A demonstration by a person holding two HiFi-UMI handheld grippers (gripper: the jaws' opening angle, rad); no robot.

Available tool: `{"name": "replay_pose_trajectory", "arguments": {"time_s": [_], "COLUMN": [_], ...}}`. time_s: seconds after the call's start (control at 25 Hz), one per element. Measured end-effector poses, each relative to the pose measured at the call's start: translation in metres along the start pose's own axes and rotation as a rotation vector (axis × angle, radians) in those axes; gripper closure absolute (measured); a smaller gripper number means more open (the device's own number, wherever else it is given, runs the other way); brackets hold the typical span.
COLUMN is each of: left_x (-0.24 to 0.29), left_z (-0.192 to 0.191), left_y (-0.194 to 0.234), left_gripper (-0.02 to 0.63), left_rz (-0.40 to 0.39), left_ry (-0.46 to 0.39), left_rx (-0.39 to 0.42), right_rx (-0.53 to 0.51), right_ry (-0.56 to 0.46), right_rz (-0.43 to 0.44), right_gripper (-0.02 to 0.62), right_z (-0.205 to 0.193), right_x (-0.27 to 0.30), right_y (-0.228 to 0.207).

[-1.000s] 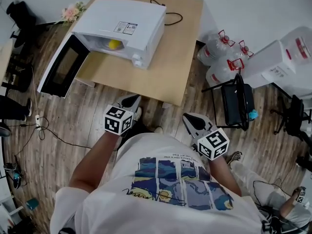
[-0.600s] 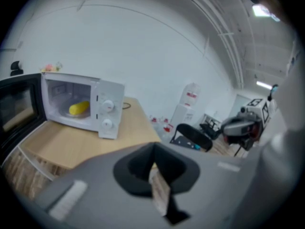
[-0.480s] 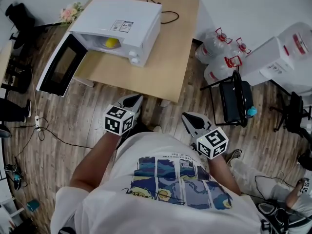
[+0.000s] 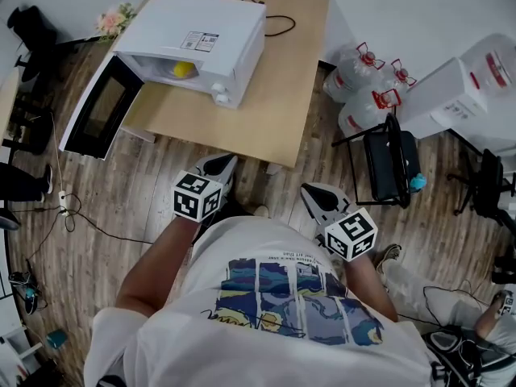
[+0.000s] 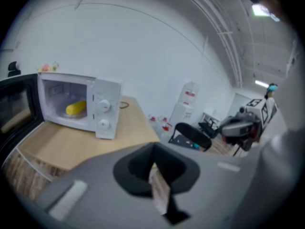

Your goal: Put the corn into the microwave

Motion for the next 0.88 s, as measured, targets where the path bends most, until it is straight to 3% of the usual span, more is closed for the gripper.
{"name": "replay_pose_trajectory", "arguments": {"time_s": [0.88], "left_x": [-0.003], "left_z": [0.003], "left_y": [0.047], "left_gripper": [0.597], "left_rz": [0.048], "left_ry": [-0.016], "left_rx": [-0.042], "right_rx": [-0.041], "right_ry": [0.048], "right_rz": [0.006], "right_gripper": [0.586], "right_z": [0.008], "right_x": [0.033], "right_y": [-0.001]}}
Point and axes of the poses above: the fingertips, and each gripper's own axes: x forward along the fingers, y to its left, z out of its top, the point moved 6 cm from there along -x, backward along the fingers, and after that the axes turned 4 degrees about -y, right-handed, at the moved point
